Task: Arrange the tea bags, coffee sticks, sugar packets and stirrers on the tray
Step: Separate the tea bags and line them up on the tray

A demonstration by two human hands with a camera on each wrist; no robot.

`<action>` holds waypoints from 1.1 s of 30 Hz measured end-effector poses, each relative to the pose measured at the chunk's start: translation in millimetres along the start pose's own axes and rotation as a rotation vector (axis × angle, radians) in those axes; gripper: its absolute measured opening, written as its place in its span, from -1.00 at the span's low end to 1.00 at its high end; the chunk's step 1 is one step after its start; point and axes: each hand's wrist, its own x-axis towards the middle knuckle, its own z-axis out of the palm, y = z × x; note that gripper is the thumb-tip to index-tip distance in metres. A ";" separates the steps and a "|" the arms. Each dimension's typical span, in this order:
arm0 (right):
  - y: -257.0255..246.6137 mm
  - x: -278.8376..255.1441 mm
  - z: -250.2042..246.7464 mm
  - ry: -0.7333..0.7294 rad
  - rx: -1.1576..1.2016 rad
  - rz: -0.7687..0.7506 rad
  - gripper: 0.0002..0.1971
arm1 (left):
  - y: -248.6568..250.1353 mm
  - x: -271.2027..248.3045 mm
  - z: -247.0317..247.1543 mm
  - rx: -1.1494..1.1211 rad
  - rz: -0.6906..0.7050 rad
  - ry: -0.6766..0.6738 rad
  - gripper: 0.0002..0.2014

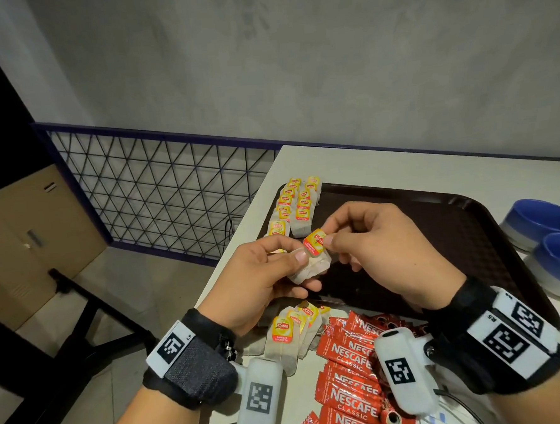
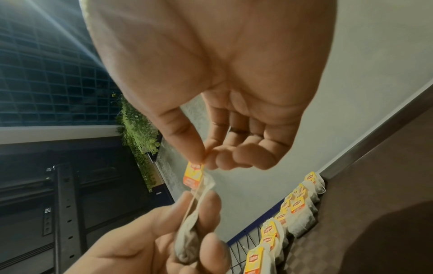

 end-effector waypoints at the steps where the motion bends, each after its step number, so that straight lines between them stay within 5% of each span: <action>1: -0.3 -0.2 -0.1 0.003 -0.002 0.011 -0.90 | 0.0 0.0 -0.2 0.000 -0.004 -0.002 -0.83; 14: -2.3 -1.8 1.7 -0.034 -0.041 0.089 -0.91 | -3.9 2.6 -2.5 0.031 0.042 0.056 -0.88; 21: -3.7 -4.2 3.9 -0.178 -0.104 0.096 -0.94 | -5.0 5.1 -2.0 0.080 0.080 0.106 -0.86; 26: -1.2 -2.3 1.9 -0.052 -0.054 0.053 -0.93 | -3.7 4.7 -2.2 0.000 0.066 0.100 -0.97; 33: -1.5 -1.0 -4.2 -0.009 -0.029 0.065 -0.93 | -1.4 1.1 -3.1 -0.056 0.074 -0.012 -0.80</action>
